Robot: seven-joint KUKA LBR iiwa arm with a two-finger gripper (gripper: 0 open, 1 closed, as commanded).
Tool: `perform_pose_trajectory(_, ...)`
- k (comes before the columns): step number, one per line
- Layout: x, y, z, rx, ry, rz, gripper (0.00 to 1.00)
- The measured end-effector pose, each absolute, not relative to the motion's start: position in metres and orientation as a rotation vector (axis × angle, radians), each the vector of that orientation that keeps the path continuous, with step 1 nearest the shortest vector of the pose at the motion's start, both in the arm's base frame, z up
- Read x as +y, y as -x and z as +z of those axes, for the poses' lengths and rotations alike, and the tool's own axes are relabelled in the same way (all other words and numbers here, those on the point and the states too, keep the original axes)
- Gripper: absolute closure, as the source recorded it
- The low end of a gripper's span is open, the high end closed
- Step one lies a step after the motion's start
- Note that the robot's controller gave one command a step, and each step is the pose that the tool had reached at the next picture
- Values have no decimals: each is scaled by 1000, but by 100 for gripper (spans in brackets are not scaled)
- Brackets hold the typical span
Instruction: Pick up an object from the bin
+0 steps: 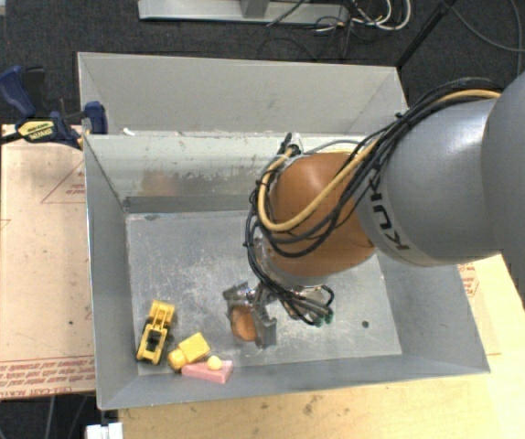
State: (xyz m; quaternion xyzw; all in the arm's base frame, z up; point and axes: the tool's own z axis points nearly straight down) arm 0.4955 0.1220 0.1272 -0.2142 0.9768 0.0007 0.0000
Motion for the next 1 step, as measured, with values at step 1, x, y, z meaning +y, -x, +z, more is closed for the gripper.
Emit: perform_pose_trajectory(1, 98, -535, 242, 3060, 699, 2, 100)
